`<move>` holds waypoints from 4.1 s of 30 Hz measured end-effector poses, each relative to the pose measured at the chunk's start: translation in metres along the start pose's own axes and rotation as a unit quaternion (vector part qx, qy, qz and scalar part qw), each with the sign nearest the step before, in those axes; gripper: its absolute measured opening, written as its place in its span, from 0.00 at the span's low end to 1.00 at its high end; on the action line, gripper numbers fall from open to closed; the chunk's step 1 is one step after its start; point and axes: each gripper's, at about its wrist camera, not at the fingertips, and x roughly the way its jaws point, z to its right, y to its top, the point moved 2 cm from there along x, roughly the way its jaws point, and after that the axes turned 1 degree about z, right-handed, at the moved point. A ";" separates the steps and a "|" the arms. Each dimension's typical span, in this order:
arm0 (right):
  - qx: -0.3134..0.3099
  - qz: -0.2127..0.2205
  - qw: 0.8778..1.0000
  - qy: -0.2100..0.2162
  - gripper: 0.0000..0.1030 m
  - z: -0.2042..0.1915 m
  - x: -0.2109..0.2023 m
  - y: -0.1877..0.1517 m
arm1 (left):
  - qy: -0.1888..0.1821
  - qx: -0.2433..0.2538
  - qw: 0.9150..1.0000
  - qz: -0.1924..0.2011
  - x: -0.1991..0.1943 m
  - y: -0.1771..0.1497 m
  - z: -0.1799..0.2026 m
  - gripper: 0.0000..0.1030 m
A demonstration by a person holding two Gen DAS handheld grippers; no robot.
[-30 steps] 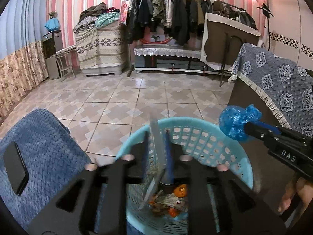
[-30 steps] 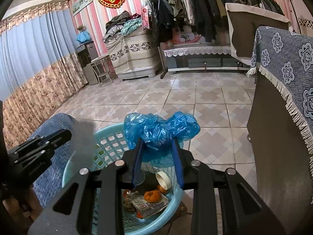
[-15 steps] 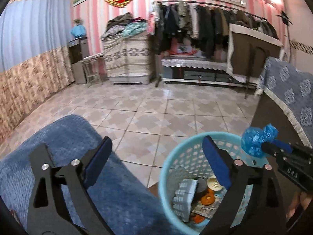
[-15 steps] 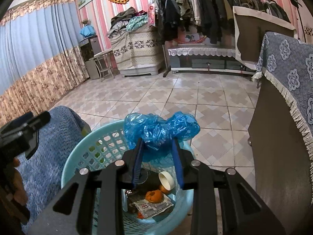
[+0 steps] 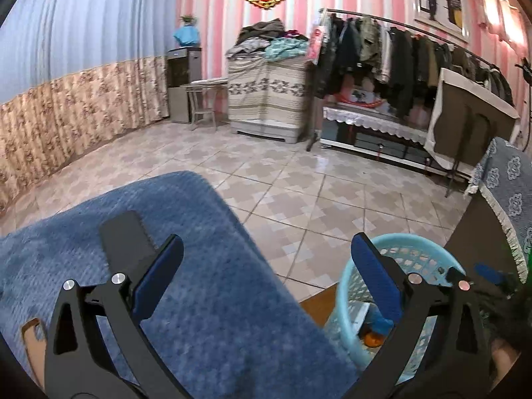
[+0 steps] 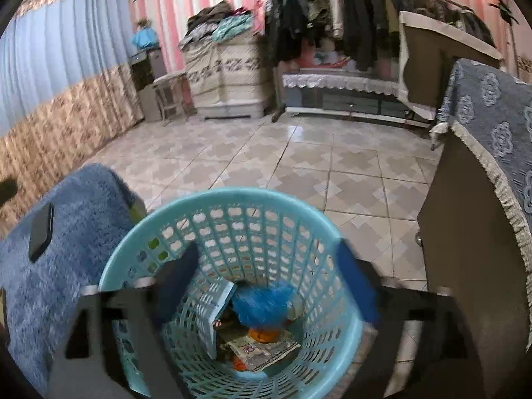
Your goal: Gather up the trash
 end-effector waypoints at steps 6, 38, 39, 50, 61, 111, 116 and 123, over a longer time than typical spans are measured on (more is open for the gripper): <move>0.001 0.016 1.000 -0.018 0.96 0.004 -0.012 0.003 | 0.028 -0.009 1.000 -0.003 -0.024 -0.008 -0.026 0.95; -0.082 0.072 0.988 0.109 0.96 -0.100 -0.160 -0.081 | 0.143 -0.047 0.988 0.023 -0.216 -0.103 -0.117 0.95; -0.079 0.072 0.988 0.112 0.96 -0.100 -0.164 -0.084 | 0.147 -0.048 0.988 0.029 -0.223 -0.107 -0.117 0.95; -0.116 0.092 0.981 0.126 0.96 -0.115 -0.214 -0.123 | 0.146 -0.064 0.986 0.056 -0.267 -0.137 -0.124 0.95; -0.143 0.113 0.974 0.133 0.96 -0.122 -0.230 -0.128 | 0.156 -0.067 0.982 0.078 -0.286 -0.144 -0.135 0.95; -0.152 0.132 0.965 0.166 0.96 -0.133 -0.237 -0.131 | 0.142 -0.069 0.981 0.110 -0.280 -0.142 -0.121 0.95; -0.154 0.132 0.965 0.165 0.96 -0.133 -0.235 -0.131 | 0.142 -0.068 0.981 0.111 -0.281 -0.141 -0.120 0.95; -0.152 0.132 0.965 0.165 0.96 -0.133 -0.236 -0.131 | 0.141 -0.069 0.982 0.110 -0.279 -0.141 -0.119 0.95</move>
